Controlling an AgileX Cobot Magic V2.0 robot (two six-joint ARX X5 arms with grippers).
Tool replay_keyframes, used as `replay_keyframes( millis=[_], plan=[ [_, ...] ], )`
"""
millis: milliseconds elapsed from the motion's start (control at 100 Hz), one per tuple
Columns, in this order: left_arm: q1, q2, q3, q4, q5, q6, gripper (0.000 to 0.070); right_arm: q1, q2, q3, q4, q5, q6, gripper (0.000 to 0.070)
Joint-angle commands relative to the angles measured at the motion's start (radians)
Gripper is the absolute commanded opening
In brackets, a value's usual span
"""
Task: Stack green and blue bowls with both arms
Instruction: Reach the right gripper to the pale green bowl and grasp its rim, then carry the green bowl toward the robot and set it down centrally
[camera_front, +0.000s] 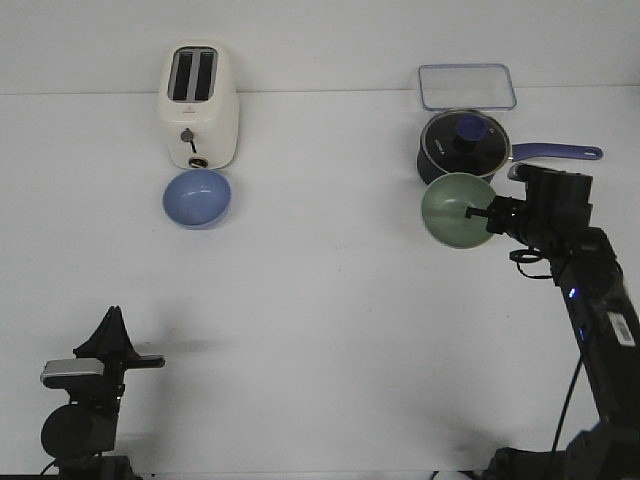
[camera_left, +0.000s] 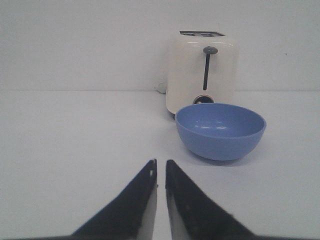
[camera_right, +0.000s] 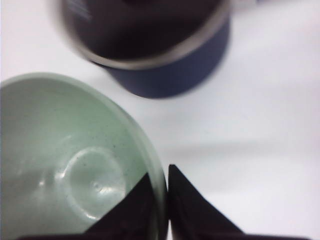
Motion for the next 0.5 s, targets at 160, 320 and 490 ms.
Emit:
replay_keyframes(
  millis=[160,320,490],
  plan=[
    [0.001,-0.001,-0.02,0.01,0.0,0.003,0.0015,0.127,-0.147,-0.031,-0.103,-0.062,-0.017,0.0],
    [0.001,-0.001,-0.02,0.01,0.0,0.003,0.0015,0.306,-0.235,-0.169,-0.094,-0.063,0.002,0.0],
    [0.001,-0.001,-0.02,0.01,0.0,0.001,0.0015,0.491,-0.246,-0.297,-0.021,-0.031,0.064,0.0]
  ],
)
